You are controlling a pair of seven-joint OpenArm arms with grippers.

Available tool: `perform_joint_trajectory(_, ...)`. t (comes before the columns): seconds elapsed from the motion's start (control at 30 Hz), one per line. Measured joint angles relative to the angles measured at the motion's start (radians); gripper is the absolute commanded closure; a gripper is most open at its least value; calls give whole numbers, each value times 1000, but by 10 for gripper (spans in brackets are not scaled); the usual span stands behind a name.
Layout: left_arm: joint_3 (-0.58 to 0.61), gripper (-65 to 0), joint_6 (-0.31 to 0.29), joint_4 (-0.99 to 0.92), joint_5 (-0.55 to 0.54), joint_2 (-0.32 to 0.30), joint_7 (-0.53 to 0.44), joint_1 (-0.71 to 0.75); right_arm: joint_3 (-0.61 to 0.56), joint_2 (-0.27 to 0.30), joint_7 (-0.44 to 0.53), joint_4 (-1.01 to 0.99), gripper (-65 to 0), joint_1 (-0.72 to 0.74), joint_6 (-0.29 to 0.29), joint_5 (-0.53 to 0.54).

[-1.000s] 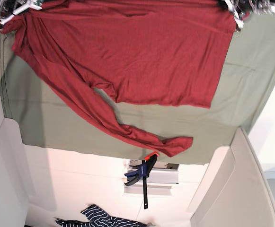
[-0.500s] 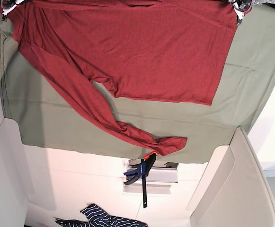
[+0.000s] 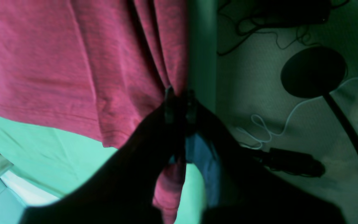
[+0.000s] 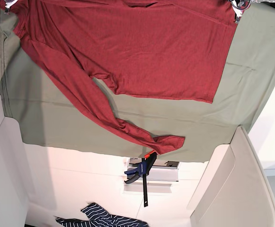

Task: Fold the T-shirt properly
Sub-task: 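Release the shirt and raise both grippers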

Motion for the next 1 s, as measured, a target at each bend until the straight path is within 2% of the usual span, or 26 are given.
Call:
perform_joint_trajectory(0.17,0,0,1,0,34,0,0,0,1,1,0,0,0,0,0,1)
perform_joint_trajectory(0.23,0,0,29,0,61,1,15,0,1,1,0,0,0,0,0,1)
perform_joint_trajectory(0.37,0,-2,32,0,61,1,34,0,1,1,1,0,0,0,0,4)
perform_joint_trajectory(0.4,0,-67,32,0,52,0,34,0,1,1,0,0,-4,0,0,4)
perform_joint_trajectory(0.47,0,-166,32,-1,51,0,34,0,1,1,0,0,-97,0,0,3)
perform_joint_trajectory(0.57,0,-229,31,-4,32,-2,52,0,1,2,-8,0,-209,0,0,3)
perform_joint_trajectory(0.63,0,-229,20,-4,12,-2,56,0,1,2,-11,0,-242,0,0,24)
perform_joint_trajectory(0.73,-1,-229,-1,-4,-39,-3,67,0,1,2,-11,2,-249,0,0,66)
perform_joint_trajectory(0.9,-1,-229,-2,60,-88,-66,101,0,2,5,-66,91,-249,-1,-1,128)
perform_joint_trajectory(1.0,-1,-228,-2,126,-126,-93,124,0,2,4,-68,144,-249,-1,0,139)
